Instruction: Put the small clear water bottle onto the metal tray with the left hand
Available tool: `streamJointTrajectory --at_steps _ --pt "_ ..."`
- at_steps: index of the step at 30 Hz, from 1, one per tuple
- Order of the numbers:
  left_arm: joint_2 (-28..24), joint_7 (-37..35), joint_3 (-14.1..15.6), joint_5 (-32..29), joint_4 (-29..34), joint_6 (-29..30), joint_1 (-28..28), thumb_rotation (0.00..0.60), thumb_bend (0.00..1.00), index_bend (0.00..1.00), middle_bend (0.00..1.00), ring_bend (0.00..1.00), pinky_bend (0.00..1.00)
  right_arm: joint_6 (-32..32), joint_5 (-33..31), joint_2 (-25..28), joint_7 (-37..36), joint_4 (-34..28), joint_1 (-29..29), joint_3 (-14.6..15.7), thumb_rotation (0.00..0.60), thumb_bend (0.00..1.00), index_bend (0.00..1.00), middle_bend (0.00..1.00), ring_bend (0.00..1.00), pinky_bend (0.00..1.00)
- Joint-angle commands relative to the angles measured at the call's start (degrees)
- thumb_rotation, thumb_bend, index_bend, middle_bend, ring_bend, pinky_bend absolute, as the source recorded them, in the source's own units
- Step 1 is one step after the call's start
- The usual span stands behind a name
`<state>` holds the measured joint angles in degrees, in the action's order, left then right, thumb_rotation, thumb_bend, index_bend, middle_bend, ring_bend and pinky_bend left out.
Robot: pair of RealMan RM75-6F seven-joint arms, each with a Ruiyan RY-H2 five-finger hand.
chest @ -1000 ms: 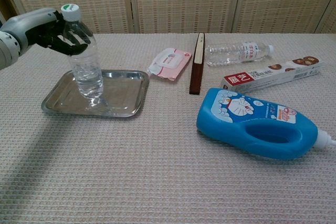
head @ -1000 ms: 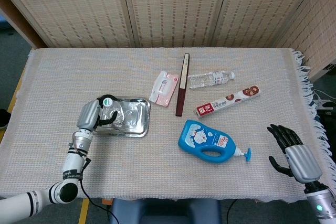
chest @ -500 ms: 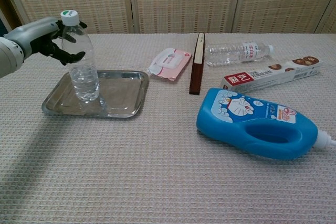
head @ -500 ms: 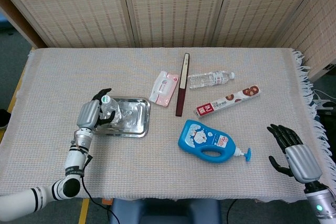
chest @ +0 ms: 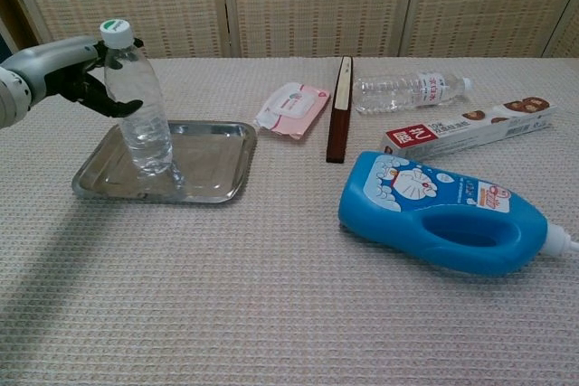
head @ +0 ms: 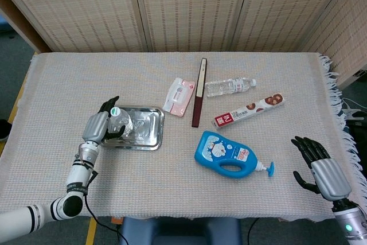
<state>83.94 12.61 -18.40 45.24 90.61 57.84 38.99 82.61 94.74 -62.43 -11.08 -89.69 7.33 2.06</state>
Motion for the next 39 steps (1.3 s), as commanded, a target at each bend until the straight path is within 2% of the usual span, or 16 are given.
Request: streamJointTrajectory --at_steps 1,10,17,25,35,39 --pt "-0.9 0.0 0.2 -0.6 0.7 -0.3 -0.2 0.6 0.38 0.0 0.0 0.0 0.23 0.1 0.0 -0.1 0.0 0.0 0.0 0.0 0.6 0.15 0.07 0.03 0.0 0.09" --pt "-2.7 0.3 0.2 -2.0 2.4 -0.9 0.5 0.6 0.39 0.0 0.0 0.0 0.23 -0.4 0.0 -0.1 0.3 0.0 0.1 0.2 0.6 0.15 0.07 0.03 0.0 0.09" --pt "-3.4 3.9 0.7 -3.9 3.2 -0.4 2.2 0.6 0.38 0.0 0.0 0.0 0.23 -0.1 0.3 0.1 0.0 0.0 0.0 0.3 0.6 0.15 0.07 0.03 0.0 0.09" --pt "-3.3 11.8 1.5 -8.7 4.8 4.2 4.2 0.6 0.36 0.0 0.0 0.0 0.23 -0.2 0.4 0.2 -0.2 -0.1 0.1 0.4 0.6 0.15 0.07 0.03 0.0 0.09" --pt "-3.2 17.6 1.2 -15.4 6.3 8.7 5.4 0.6 0.35 0.0 0.0 0.0 0.23 0.0 0.3 0.3 -0.5 -0.1 0.0 0.3 0.6 0.15 0.07 0.03 0.0 0.09" --pt "-3.7 18.1 1.4 -15.8 6.7 9.4 5.2 0.6 0.35 0.0 0.0 0.0 0.23 0.0 0.4 0.3 -0.4 -0.1 0.1 0.3 0.6 0.15 0.07 0.03 0.0 0.09"
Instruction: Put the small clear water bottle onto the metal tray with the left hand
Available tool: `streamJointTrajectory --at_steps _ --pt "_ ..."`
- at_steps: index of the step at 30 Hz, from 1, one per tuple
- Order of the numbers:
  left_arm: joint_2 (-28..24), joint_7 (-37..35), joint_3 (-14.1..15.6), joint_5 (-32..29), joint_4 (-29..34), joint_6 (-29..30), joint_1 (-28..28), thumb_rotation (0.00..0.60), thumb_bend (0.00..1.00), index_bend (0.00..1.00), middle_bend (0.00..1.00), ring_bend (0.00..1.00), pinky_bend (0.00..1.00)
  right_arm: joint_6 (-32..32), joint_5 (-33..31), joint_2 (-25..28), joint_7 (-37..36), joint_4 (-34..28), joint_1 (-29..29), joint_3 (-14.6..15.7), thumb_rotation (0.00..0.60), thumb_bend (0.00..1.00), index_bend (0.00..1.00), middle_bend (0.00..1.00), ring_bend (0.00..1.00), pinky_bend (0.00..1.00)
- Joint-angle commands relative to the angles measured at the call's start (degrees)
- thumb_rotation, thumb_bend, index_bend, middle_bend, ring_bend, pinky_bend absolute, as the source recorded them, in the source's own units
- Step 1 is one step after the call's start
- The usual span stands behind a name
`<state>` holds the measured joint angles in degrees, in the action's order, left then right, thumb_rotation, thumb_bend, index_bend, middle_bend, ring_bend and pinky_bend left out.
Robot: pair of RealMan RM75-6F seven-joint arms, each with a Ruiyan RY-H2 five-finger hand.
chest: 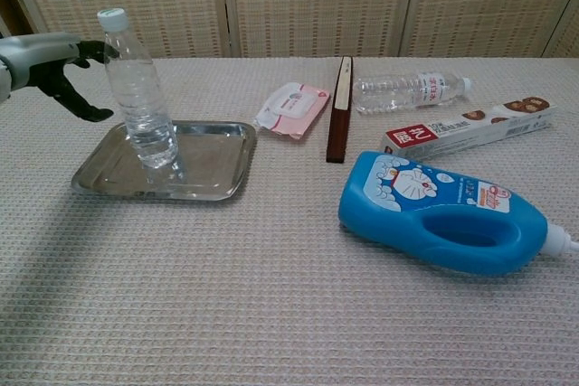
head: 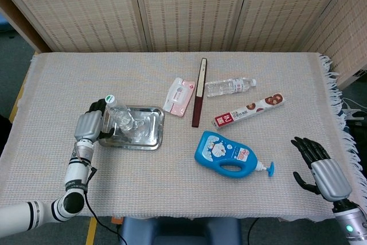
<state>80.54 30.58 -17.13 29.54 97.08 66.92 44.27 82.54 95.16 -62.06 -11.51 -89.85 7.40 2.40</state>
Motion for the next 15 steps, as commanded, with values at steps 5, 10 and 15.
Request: streamJointTrajectory --at_steps 5,10,15 --pt "-0.8 0.1 0.9 0.1 -0.4 1.3 -0.9 0.6 0.36 0.0 0.0 0.0 0.23 0.0 0.0 0.1 -0.1 -0.1 0.0 0.1 0.6 0.15 0.07 0.03 0.0 0.09" --pt "-1.8 0.5 3.6 3.5 -2.2 2.9 -2.6 0.6 0.36 0.0 0.0 0.0 0.23 0.3 0.1 0.1 -0.2 0.0 -0.1 0.0 0.6 0.15 0.07 0.03 0.0 0.09" --pt "-6.7 -5.7 13.4 20.0 -5.0 5.8 -10.2 0.6 0.37 0.0 0.0 0.0 0.23 0.3 -0.2 -0.1 -0.2 0.0 0.0 -0.2 0.6 0.15 0.07 0.03 0.0 0.09"
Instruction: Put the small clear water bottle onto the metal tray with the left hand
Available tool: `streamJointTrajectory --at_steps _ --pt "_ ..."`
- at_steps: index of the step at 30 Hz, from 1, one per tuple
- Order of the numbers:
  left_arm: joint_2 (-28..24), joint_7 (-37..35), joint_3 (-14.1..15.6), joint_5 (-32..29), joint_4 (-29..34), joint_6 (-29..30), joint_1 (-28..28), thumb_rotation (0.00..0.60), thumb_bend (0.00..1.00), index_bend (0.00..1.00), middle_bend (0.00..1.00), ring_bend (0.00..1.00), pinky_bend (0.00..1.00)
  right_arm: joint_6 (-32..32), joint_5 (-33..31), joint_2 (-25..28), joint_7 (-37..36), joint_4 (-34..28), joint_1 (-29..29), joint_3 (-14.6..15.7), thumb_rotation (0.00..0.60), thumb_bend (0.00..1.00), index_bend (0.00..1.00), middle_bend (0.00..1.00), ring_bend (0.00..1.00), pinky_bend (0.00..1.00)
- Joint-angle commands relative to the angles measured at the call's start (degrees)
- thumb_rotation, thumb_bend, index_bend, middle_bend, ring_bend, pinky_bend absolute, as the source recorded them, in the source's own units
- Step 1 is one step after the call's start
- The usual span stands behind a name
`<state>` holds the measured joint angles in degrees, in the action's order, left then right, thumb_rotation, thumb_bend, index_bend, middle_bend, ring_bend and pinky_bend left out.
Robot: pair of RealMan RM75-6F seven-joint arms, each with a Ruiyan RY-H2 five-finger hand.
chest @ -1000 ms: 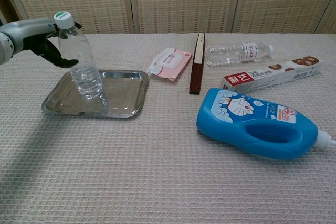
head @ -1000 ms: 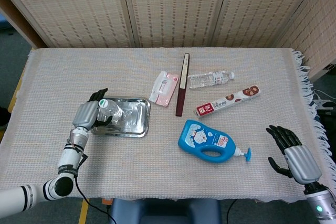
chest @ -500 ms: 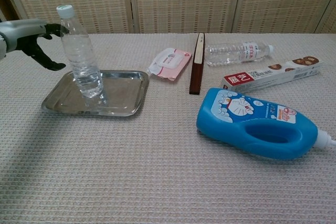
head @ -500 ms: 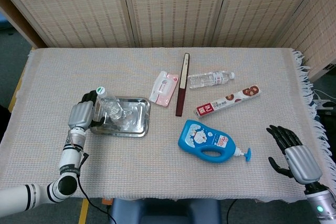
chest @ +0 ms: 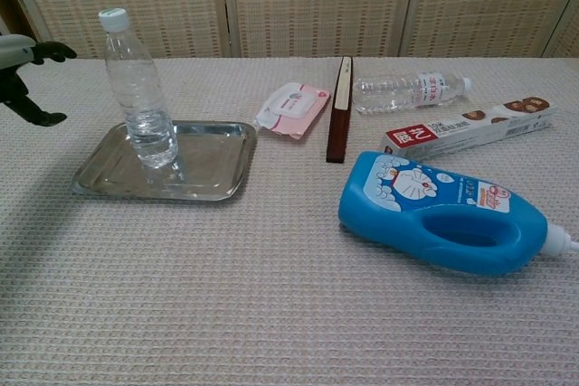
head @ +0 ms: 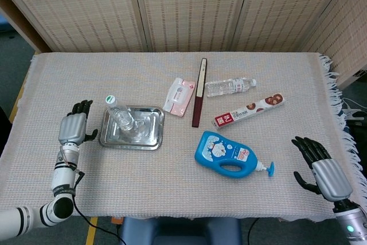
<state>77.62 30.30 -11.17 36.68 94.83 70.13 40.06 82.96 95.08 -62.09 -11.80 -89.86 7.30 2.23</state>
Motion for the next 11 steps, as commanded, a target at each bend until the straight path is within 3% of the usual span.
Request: streamJointTrajectory --at_steps 1,6,11 --pt "-4.0 -7.1 8.4 15.5 -3.5 3.4 -7.2 0.6 0.37 0.0 0.0 0.0 0.23 -0.3 -0.2 -0.1 0.2 0.1 0.1 -0.1 0.6 0.15 0.07 0.03 0.0 0.09" --pt "-4.8 -15.5 12.7 28.1 -8.6 8.7 -12.9 0.6 0.39 0.0 0.0 0.0 0.22 -1.4 -1.0 -0.6 1.1 0.1 0.5 -0.3 0.6 0.15 0.07 0.03 0.0 0.09" --pt "-6.1 -18.2 15.3 36.5 -11.3 12.1 -15.8 0.6 0.41 0.0 0.0 0.0 0.22 -1.9 -1.2 -0.9 1.9 0.0 0.6 -0.2 0.6 0.15 0.07 0.03 0.0 0.09"
